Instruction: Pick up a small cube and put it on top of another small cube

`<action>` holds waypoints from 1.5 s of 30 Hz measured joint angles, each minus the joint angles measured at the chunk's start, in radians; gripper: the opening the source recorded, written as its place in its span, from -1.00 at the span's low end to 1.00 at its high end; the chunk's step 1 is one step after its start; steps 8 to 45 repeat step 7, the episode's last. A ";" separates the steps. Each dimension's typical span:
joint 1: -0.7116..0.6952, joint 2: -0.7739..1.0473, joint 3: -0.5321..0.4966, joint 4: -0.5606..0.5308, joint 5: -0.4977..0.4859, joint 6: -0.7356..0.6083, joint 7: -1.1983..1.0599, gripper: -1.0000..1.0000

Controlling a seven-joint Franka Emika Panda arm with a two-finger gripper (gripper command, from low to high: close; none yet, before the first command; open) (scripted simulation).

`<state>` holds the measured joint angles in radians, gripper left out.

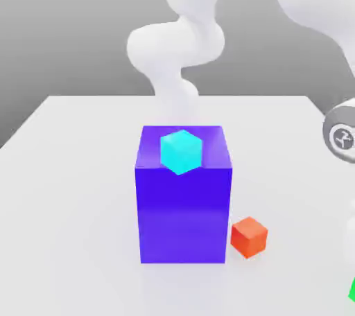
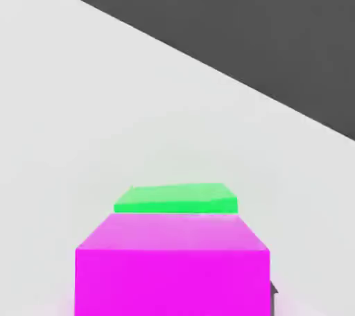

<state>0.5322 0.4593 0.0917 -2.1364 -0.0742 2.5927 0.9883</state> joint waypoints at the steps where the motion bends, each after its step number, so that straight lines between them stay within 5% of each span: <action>1: 0.000 0.000 0.000 0.000 0.000 0.000 0.000 1.00; 45: -0.009 -0.082 0.011 -0.004 0.010 -0.077 -0.006 1.00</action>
